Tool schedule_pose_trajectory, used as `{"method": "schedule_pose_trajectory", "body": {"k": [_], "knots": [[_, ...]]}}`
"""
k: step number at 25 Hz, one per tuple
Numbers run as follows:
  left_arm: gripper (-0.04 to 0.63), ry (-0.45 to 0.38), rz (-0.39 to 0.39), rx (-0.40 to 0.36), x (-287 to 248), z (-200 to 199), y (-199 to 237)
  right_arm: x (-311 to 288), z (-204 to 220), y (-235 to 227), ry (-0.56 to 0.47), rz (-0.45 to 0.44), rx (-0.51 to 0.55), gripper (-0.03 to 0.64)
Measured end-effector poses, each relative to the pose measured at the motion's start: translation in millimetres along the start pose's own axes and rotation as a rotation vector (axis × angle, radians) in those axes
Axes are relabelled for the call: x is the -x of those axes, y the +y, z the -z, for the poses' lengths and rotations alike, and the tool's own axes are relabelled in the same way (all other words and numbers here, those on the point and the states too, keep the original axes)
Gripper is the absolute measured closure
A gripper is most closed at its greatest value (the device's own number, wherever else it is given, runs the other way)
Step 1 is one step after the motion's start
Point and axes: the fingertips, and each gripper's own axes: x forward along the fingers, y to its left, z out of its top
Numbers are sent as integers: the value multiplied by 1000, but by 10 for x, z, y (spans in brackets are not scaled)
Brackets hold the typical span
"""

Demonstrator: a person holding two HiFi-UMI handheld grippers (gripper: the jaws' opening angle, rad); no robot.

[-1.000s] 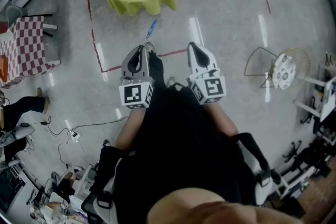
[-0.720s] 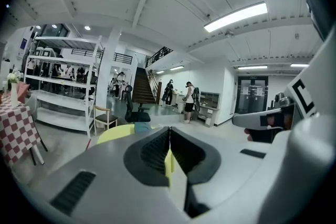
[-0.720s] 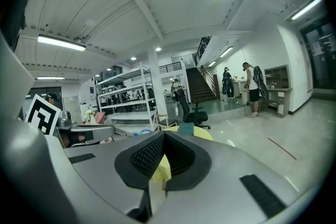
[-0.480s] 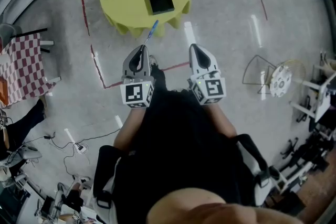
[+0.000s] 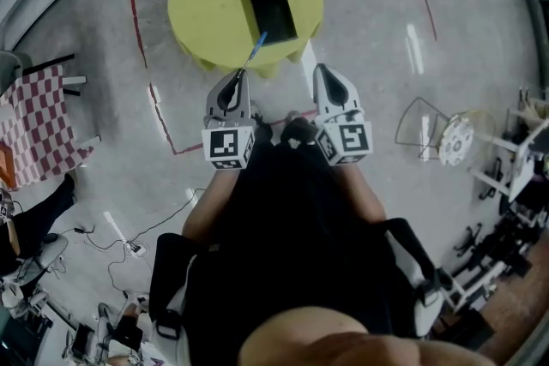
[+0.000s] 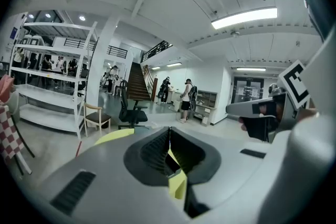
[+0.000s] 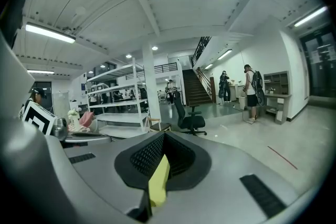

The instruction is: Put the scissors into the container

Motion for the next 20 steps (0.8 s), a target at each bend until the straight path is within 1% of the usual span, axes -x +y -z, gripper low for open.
{"method": "schedule_pose_trajectory", "body": {"k": [5, 11, 13, 17, 20], "knots": [[594, 27, -8, 9, -285, 18, 8, -276, -65, -161, 14, -19, 5, 620], [594, 50, -79, 41, -580, 122, 106, -674, -66, -304, 33, -99, 41, 620], [594, 61, -103, 75, -687, 185, 141, -822, -54, -338, 37, -130, 64, 620], [594, 88, -152, 199, -895, 342, 172, -1097, 20, -446, 64, -191, 101, 620], [594, 109, -191, 252, -1082, 420, 191, -1259, 33, -579, 77, -220, 101, 620]]}}
